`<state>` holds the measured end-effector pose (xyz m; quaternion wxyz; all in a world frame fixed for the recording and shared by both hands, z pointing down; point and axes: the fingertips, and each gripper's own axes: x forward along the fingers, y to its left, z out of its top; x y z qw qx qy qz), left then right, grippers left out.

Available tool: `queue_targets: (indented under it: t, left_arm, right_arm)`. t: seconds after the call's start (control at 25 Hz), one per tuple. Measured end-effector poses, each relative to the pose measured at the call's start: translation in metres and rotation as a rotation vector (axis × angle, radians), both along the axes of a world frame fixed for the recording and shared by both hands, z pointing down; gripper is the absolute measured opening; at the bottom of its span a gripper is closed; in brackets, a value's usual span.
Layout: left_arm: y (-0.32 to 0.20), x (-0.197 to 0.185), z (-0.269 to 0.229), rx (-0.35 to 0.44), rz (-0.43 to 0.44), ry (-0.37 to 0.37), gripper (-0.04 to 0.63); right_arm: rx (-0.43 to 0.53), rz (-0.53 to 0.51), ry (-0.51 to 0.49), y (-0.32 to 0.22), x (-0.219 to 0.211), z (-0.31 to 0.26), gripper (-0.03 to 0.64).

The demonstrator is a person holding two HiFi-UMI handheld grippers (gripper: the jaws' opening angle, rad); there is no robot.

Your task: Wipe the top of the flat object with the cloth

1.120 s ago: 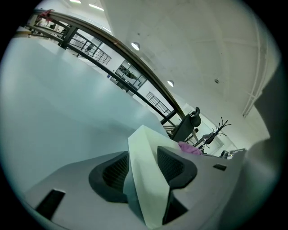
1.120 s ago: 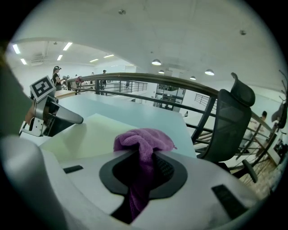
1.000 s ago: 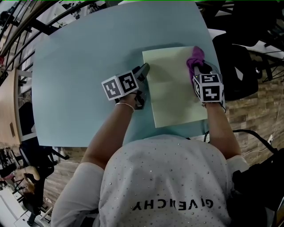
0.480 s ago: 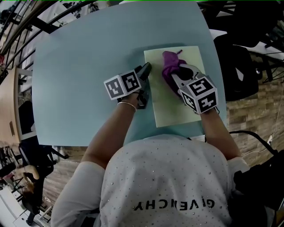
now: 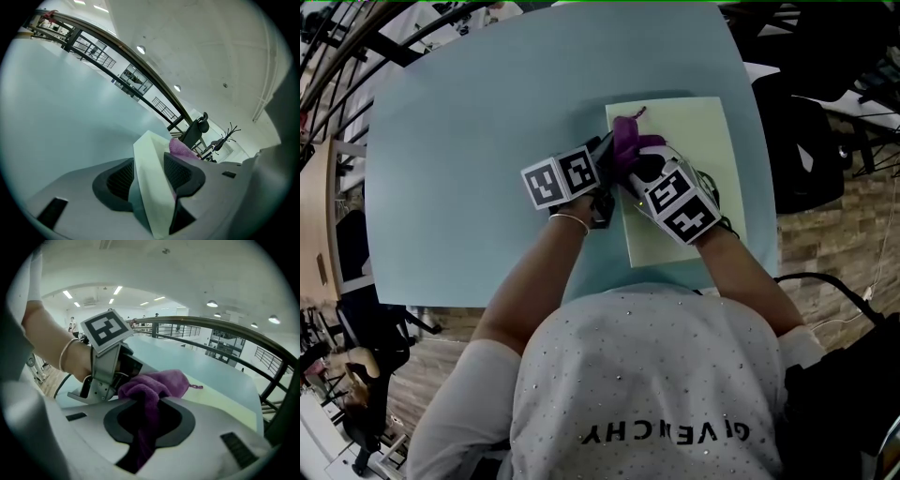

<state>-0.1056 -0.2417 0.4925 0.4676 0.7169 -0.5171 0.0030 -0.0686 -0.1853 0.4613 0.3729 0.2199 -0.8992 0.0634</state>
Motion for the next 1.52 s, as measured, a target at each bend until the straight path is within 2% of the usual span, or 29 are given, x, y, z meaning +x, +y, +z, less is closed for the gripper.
queue_targets:
  t: [0.24,1.52]
  left_arm:
    - [0.0,0.001,0.001,0.002,0.013,0.006,0.209]
    - [0.008,0.011,-0.003,0.04,0.077,-0.052,0.209]
  right_arm:
    - [0.04,0.059,0.023,-0.013,0.013,0.001,0.048]
    - [0.032,0.378,0.049,-0.044,0.132,0.001,0.048]
